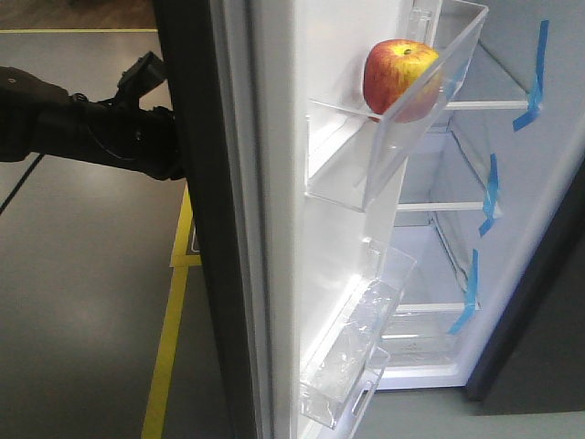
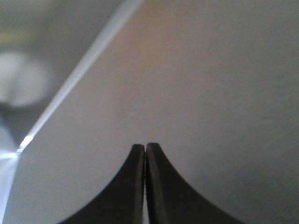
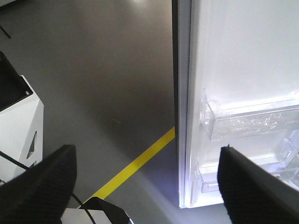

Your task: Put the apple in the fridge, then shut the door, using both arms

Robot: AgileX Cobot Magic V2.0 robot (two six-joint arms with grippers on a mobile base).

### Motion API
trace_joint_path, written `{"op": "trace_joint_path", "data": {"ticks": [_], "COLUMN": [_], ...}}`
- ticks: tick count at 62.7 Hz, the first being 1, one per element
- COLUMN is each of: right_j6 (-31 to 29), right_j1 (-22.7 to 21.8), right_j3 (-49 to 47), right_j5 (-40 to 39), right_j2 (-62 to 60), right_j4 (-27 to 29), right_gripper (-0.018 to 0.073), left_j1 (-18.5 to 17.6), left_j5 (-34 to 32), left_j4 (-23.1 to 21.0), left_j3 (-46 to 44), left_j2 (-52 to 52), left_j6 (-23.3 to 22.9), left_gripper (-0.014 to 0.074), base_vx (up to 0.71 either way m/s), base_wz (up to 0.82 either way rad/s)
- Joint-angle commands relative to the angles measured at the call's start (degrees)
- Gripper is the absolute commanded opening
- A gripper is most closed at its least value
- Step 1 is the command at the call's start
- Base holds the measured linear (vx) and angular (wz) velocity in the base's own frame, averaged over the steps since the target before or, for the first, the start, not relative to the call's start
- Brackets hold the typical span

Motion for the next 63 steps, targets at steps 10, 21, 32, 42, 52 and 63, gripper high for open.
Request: {"op": "trace_joint_path", "data": {"ticks": [10,21,32,42,52,63], "right_j6": [-0.09,-0.09,-0.09,-0.09,-0.09,-0.09], "right_j1": [0.07,0.07,0.07,0.07,0.07,0.07], "right_j3": [-1.30,-1.30,-1.30,-1.30,-1.30,-1.30], "right_j5": [-3.06,-3.06,-3.06,-3.06,-3.01,-2.87], "right_j2": [0.76,0.76,0.76,0.76,0.76,0.76], "right_j4": [1.59,1.59,1.59,1.59,1.59,1.59], "right_gripper": [0.0587,0.0587,0.0587,0.0587,0.0587,0.0587], "left_j1": [-5.26,-9.50,-13.63,-17.81,-22.47,-27.50], "left_j5": [-2.17,-4.59,-6.11,-8.30,-10.51,-13.69], "left_j4": [-3.77,-3.77,-3.77,-3.77,-3.77,-3.59], "left_j3": [-1.68,-1.68,-1.68,-1.68,-1.68,-1.68], "left_j2": [-3.40,-3.21,-3.08,-3.08,-3.04,-3.04], "left_j6": [0.38,0.38,0.38,0.38,0.38,0.38], "left_gripper": [-0.0006,-0.0006,-0.0006,-0.0006,-0.0006,-0.0006], "base_vx": [0.00,0.00,0.00,0.00,0.00,0.00], "base_wz": [0.00,0.00,0.00,0.00,0.00,0.00]}}
